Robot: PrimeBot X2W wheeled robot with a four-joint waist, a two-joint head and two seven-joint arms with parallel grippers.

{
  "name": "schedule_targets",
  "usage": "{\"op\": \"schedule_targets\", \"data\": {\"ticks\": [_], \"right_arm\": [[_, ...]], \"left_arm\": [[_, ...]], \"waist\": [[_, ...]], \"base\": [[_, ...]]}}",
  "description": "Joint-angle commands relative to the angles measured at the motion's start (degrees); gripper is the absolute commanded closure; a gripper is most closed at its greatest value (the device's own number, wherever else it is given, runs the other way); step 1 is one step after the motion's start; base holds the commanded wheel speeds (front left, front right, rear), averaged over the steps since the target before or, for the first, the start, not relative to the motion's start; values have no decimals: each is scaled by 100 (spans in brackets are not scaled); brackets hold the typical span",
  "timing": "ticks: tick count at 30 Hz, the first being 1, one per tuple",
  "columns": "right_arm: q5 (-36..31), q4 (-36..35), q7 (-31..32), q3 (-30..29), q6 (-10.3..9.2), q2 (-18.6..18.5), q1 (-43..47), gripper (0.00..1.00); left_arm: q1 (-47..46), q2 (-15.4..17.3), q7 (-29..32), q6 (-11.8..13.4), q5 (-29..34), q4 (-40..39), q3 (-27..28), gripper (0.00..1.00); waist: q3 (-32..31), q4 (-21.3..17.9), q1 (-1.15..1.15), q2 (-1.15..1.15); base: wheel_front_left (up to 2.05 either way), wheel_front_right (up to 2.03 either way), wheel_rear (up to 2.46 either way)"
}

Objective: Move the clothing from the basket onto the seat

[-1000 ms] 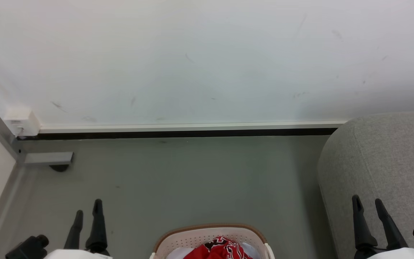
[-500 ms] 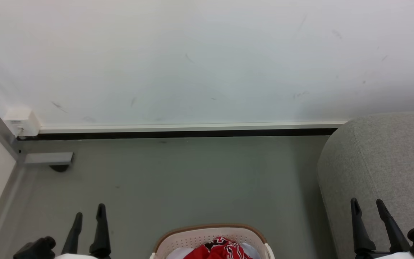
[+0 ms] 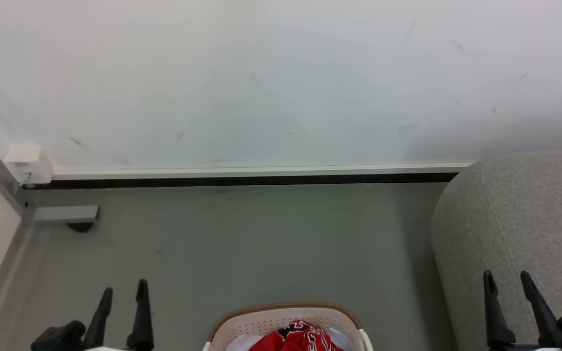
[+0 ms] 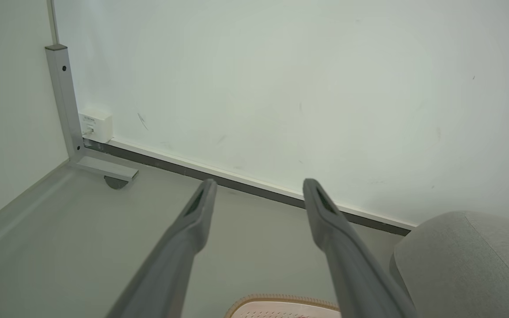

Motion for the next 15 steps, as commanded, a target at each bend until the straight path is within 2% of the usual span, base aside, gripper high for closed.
{"op": "schedule_targets", "data": {"ticks": [1,15], "right_arm": [[-126,-46,-46,-23,-10,10,15,0],[-431,-22,-211,-100,-12,28,92,0]], "left_arm": [[15,72,-45,-14,162,-11,23,0],[54,133,-219,-96,833,79,8,0]], "waist": [[1,2,0,0],[17,12,0,0]], "base": [[0,0,0],[0,0,0]]}}
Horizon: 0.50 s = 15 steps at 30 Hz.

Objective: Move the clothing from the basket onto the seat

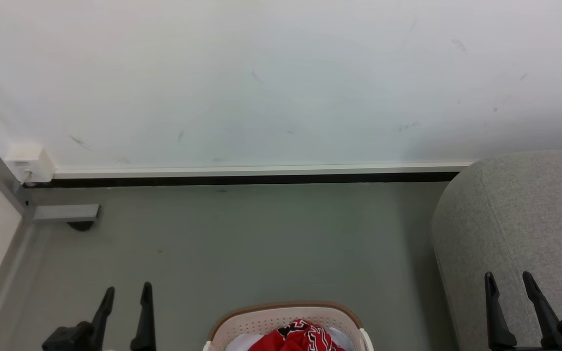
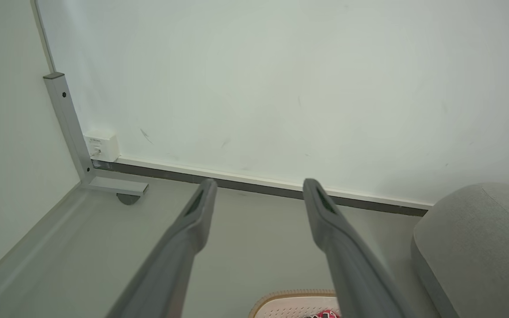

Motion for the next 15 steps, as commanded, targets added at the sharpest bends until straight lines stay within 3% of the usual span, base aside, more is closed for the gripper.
{"op": "schedule_targets", "data": {"ticks": [1,15], "right_arm": [[-72,-15,-51,-21,-12,-5,66,0],[-172,123,-202,3,-13,-9,102,0]], "left_arm": [[49,66,-75,-27,152,5,-7,0],[52,43,-208,-140,508,164,-37,0]], "waist": [[5,1,0,0],[21,-13,0,0]], "base": [[0,0,0],[0,0,0]]}}
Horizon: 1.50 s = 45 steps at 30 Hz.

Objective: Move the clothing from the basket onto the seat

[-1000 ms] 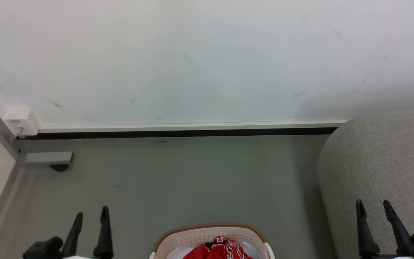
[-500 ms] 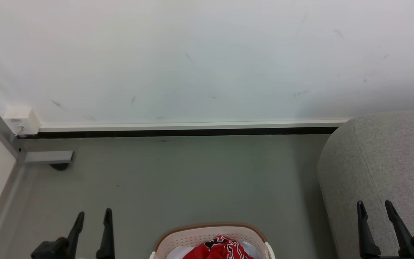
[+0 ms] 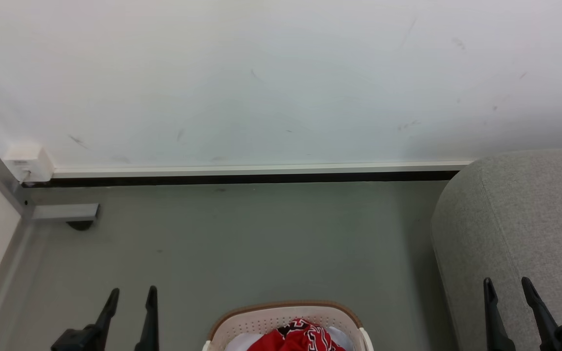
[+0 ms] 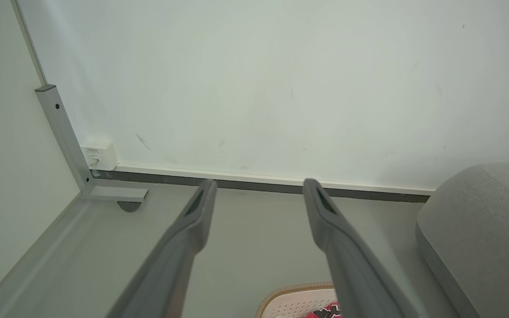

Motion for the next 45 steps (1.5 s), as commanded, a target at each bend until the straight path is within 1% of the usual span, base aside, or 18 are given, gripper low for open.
{"op": "schedule_targets", "data": {"ticks": [1,5,14,28,36,40,44,45], "right_arm": [[-114,22,-47,8,-13,-9,39,0],[-196,45,-88,18,-14,-10,42,0],[-20,113,-86,38,-14,-9,10,0],[35,138,-86,89,-14,-10,-44,0],[50,-12,-86,150,-14,-9,-229,0],[63,-126,-86,181,-14,-10,-374,0],[103,-273,-85,217,-14,-10,-549,0],[103,-273,-85,217,-14,-10,-549,0]], "left_arm": [[49,11,-39,-20,141,31,-6,0],[37,1,-81,-37,277,49,-16,0],[20,-20,-75,-69,155,118,-14,0],[-10,-34,-75,-101,104,160,2,0],[-222,-2,-74,-112,92,155,-146,0],[-458,62,-71,-117,121,296,-435,0],[-761,174,10,-121,84,619,-918,0],[-761,174,10,-121,84,619,-918,0]], "waist": [[-2,-1,0,0],[2,5,0,0],[4,14,0,0],[16,-52,0,0],[278,-331,0,0],[503,-586,0,0],[797,-885,0,0],[797,-885,0,0]], "base": [[0,0,0],[0,0,0],[0,0,0],[0,0,0],[0,0,0],[0,0,0],[0,0,0],[0,0,0]]}}
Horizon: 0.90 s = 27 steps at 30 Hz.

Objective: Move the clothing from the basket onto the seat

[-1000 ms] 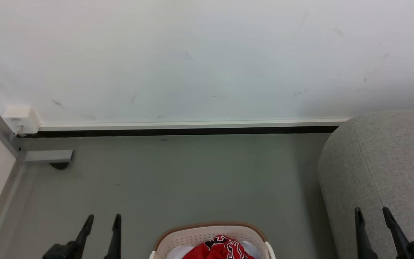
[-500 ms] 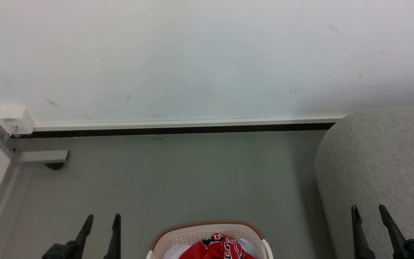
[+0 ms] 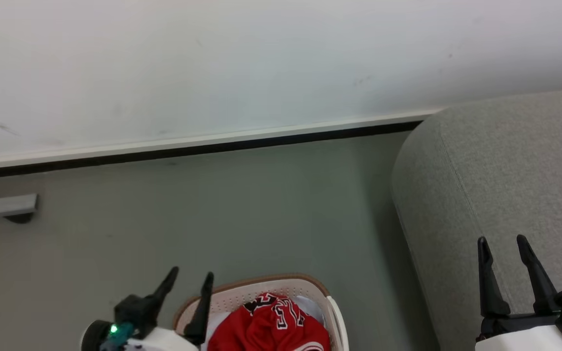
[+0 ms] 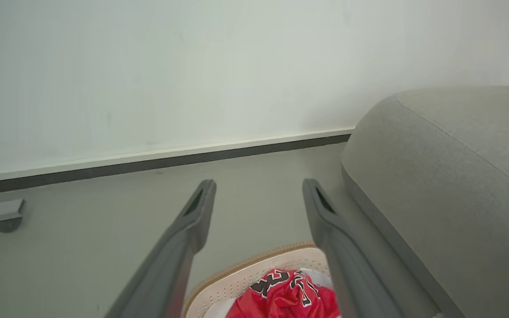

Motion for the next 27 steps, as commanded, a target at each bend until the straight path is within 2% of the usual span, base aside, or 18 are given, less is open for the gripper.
{"op": "schedule_targets", "data": {"ticks": [1,5,10,14,18,27], "right_arm": [[40,-62,-20,12,-14,-10,-91,0],[78,-213,-20,12,-14,-7,-228,0],[197,-405,-20,22,-14,-7,-434,0],[395,-583,-20,121,-14,-5,-641,0],[531,-748,-20,234,-14,-5,-846,0],[752,-1131,-20,197,-14,-3,-1187,0]], "left_arm": [[-165,93,88,-11,-25,100,-116,0],[-525,160,565,0,-61,484,-688,0],[-953,161,1351,-1,-4,945,-1129,0],[-1249,125,1938,92,38,1355,-1190,0],[-1526,147,2259,197,-16,1712,-1136,0],[-2183,537,2375,380,179,2245,-1104,0]], "waist": [[279,-272,0,0],[604,-519,0,0],[1126,-801,0,0],[1628,-1025,0,0],[2151,-1251,0,0],[3248,-1494,0,0]], "base": [[0,0,0],[0,0,0],[0,0,0],[0,0,0],[0,0,0],[0,0,0]]}}
